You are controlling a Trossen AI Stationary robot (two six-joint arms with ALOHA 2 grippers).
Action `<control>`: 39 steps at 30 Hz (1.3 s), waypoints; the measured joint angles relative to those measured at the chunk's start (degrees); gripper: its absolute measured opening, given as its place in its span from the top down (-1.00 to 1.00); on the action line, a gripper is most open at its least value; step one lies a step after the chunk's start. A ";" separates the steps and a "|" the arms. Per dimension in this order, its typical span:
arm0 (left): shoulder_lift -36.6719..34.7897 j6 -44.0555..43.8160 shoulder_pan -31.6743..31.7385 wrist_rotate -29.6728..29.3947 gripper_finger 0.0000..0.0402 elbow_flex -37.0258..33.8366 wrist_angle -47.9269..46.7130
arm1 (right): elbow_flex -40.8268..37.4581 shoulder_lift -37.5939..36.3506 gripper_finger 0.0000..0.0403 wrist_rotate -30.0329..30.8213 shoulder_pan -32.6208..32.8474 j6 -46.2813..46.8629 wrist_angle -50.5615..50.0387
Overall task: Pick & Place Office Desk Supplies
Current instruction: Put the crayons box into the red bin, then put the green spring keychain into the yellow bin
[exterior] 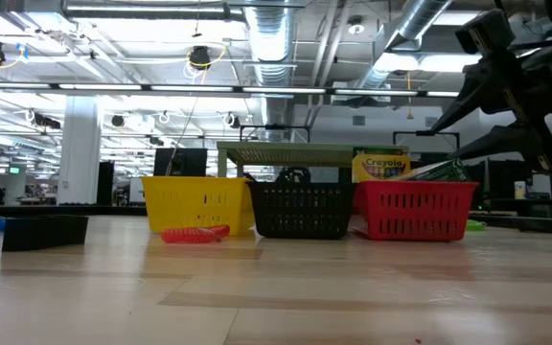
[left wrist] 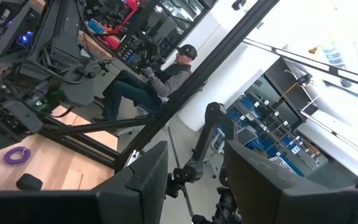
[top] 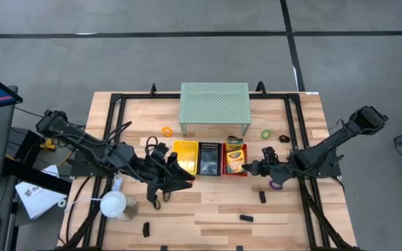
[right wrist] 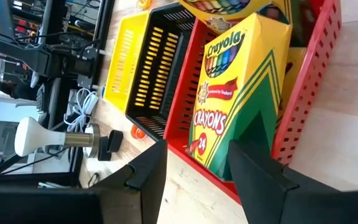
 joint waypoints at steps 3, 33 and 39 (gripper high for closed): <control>0.01 0.02 0.03 -0.02 0.23 0.00 -0.01 | 0.00 0.00 0.17 -1.16 0.00 -0.33 0.44; 0.00 -0.20 0.03 -0.02 0.23 0.00 0.23 | 12.14 0.28 0.17 -19.32 2.17 -17.86 -14.57; -0.20 -0.20 0.03 0.00 0.23 0.00 0.30 | 23.60 3.47 0.17 -30.51 7.62 -9.90 -39.17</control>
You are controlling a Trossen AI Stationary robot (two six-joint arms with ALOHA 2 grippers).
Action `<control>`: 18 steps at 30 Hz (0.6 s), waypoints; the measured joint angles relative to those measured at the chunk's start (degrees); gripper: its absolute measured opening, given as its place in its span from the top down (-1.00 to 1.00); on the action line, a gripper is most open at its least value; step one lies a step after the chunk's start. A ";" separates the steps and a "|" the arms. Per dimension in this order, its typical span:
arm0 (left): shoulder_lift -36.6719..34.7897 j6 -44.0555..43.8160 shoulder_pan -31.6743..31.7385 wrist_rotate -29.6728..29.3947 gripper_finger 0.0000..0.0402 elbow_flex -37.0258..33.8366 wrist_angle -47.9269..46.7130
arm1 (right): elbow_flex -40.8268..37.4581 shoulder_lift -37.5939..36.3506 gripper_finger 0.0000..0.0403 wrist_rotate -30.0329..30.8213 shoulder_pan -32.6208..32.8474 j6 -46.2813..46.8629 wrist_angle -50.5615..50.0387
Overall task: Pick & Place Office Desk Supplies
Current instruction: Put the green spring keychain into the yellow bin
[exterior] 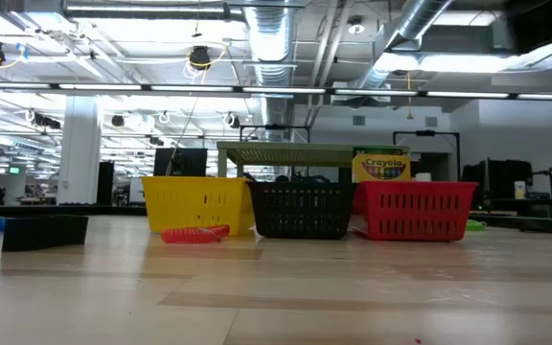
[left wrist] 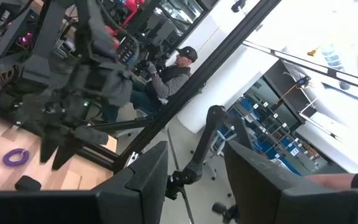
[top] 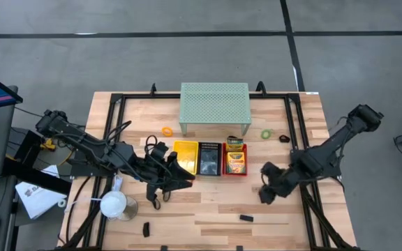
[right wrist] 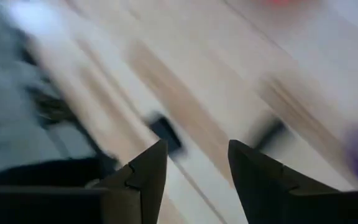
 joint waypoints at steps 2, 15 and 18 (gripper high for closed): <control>-0.04 0.00 0.00 0.00 0.23 0.00 0.00 | 4.99 1.32 0.17 -1.93 1.78 1.87 -11.57; -0.04 1.73 0.02 -1.85 0.23 0.00 -0.09 | 27.31 8.71 0.17 16.84 17.87 -15.24 -50.77; -0.04 1.73 0.02 -1.97 0.23 0.00 -0.09 | 26.29 5.77 0.17 24.41 15.61 -16.69 -50.37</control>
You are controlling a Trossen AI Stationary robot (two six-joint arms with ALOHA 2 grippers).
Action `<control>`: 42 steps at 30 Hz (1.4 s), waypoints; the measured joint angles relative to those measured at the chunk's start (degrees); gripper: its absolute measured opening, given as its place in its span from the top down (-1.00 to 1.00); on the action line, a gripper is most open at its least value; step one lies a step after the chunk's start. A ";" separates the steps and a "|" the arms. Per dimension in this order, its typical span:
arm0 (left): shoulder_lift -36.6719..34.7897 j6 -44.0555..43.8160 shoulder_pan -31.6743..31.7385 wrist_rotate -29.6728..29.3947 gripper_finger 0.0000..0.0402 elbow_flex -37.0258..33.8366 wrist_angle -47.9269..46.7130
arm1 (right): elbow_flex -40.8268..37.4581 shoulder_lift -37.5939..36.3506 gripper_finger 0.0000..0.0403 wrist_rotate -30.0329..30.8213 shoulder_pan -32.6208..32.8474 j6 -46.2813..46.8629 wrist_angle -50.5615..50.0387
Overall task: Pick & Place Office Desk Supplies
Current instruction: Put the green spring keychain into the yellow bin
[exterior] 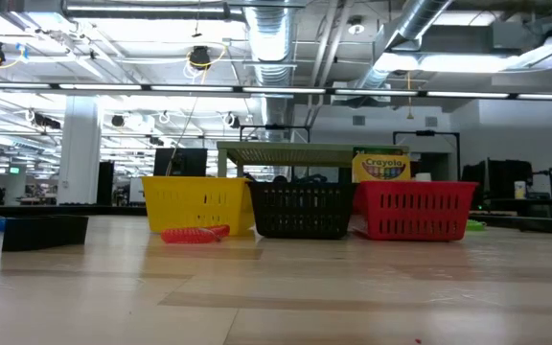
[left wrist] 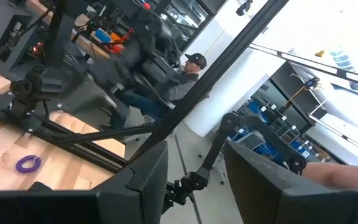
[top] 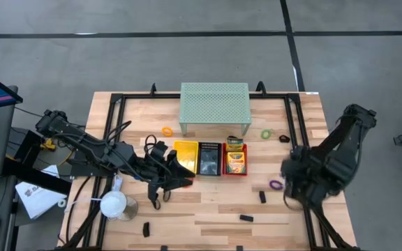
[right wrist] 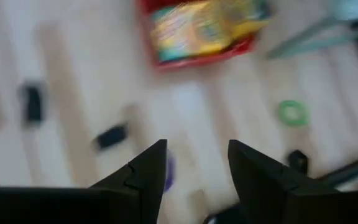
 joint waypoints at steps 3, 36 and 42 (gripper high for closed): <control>0.00 0.00 0.00 -1.55 0.23 0.00 0.00 | -1.49 -3.52 0.19 4.10 -6.23 5.09 -0.10; 0.00 0.01 -0.28 -4.88 0.23 0.00 0.02 | -3.50 1.47 0.55 -18.07 -97.90 -18.61 20.46; 0.00 0.01 -0.44 -4.82 0.23 0.00 -0.67 | -15.22 4.18 0.55 -27.78 -103.35 -13.80 29.53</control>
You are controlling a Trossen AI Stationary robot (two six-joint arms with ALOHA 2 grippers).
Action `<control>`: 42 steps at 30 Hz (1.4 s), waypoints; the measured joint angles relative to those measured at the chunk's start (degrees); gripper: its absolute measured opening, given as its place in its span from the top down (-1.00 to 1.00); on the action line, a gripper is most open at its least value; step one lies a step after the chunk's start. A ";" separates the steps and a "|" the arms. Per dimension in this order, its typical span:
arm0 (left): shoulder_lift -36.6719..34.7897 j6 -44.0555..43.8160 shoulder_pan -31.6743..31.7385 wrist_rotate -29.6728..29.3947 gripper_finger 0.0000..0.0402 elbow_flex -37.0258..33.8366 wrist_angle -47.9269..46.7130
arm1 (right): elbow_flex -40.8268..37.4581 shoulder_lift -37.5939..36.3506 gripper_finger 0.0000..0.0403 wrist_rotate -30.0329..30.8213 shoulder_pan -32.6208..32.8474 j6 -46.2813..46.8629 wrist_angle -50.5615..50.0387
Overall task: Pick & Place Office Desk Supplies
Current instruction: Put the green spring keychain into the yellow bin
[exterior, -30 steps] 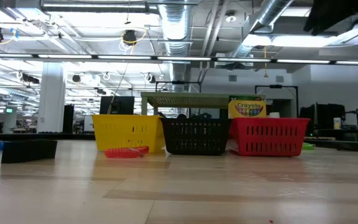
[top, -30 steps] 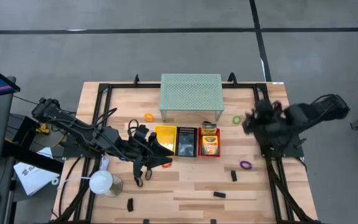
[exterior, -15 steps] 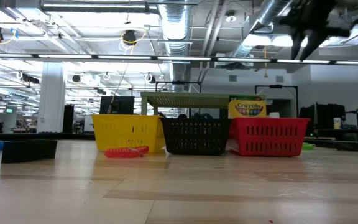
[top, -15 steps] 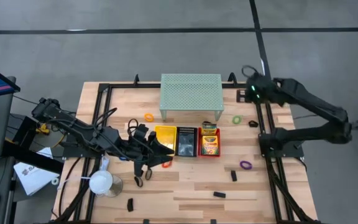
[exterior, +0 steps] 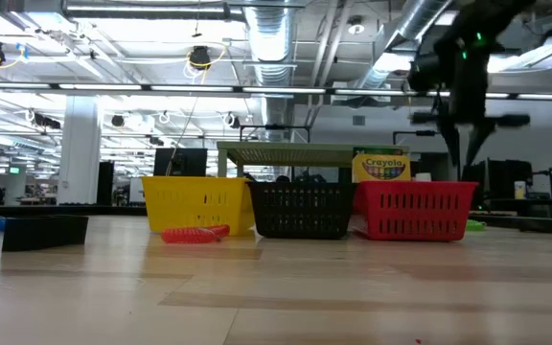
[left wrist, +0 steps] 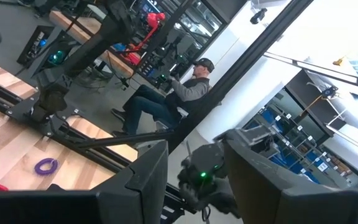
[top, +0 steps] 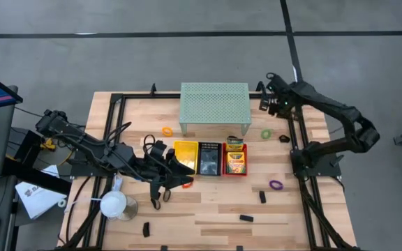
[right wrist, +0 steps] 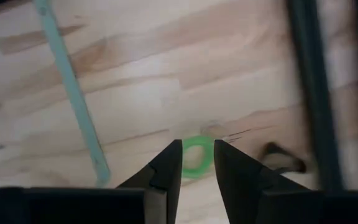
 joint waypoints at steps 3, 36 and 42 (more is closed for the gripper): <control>0.00 -0.01 0.00 0.18 0.23 0.00 -0.01 | -6.18 -1.42 0.55 -3.95 -0.17 6.44 7.33; 0.00 -1.74 1.84 -0.52 0.23 0.00 0.92 | -16.45 9.46 0.55 5.30 13.87 49.57 20.52; 0.00 -2.24 1.84 -0.49 0.23 0.00 0.93 | -16.23 11.64 0.55 5.15 13.00 49.11 21.43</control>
